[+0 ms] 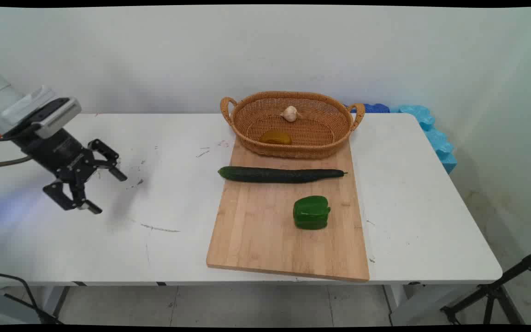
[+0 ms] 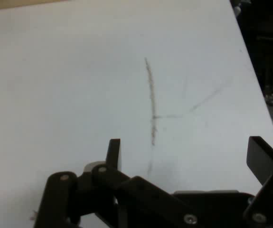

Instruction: Pick up the potato from the vegetable basket

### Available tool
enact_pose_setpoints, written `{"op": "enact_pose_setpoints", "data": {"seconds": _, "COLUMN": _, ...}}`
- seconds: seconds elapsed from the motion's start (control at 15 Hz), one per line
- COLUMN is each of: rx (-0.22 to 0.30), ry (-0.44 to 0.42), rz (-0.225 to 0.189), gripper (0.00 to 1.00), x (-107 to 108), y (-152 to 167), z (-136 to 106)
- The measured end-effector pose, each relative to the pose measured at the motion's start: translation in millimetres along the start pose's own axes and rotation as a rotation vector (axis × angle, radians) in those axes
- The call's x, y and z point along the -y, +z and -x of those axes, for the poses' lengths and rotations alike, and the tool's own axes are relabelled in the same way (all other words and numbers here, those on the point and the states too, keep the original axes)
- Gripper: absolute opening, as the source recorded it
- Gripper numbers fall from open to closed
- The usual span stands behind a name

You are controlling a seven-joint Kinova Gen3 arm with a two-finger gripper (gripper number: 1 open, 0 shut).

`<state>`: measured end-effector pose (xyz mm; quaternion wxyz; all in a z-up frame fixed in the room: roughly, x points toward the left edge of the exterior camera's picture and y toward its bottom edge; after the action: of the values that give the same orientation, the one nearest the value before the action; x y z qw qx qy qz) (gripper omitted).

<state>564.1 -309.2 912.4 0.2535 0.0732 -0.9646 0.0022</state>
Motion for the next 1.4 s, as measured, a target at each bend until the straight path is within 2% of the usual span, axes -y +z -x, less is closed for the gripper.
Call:
{"op": "enact_pose_setpoints", "data": {"seconds": 0.33, "rx": -0.007, "ry": -0.028, "rz": -0.055, "gripper": 1.00, "x": 23.8, "y": -0.5, "z": -31.7}}
{"op": "enact_pose_setpoints", "data": {"seconds": 0.67, "rx": -0.015, "ry": -0.047, "rz": -0.129, "gripper": 1.00, "x": 60.1, "y": 2.5, "z": -72.0}}
{"op": "enact_pose_setpoints", "data": {"seconds": 1.0, "rx": -0.020, "ry": -0.038, "rz": -0.205, "gripper": 1.00, "x": 106.5, "y": 11.7, "z": -120.6}}
{"op": "enact_pose_setpoints", "data": {"seconds": 1.4, "rx": -0.021, "ry": -0.023, "rz": -0.268, "gripper": 1.00, "x": 163.3, "y": 34.1, "z": -177.6}}
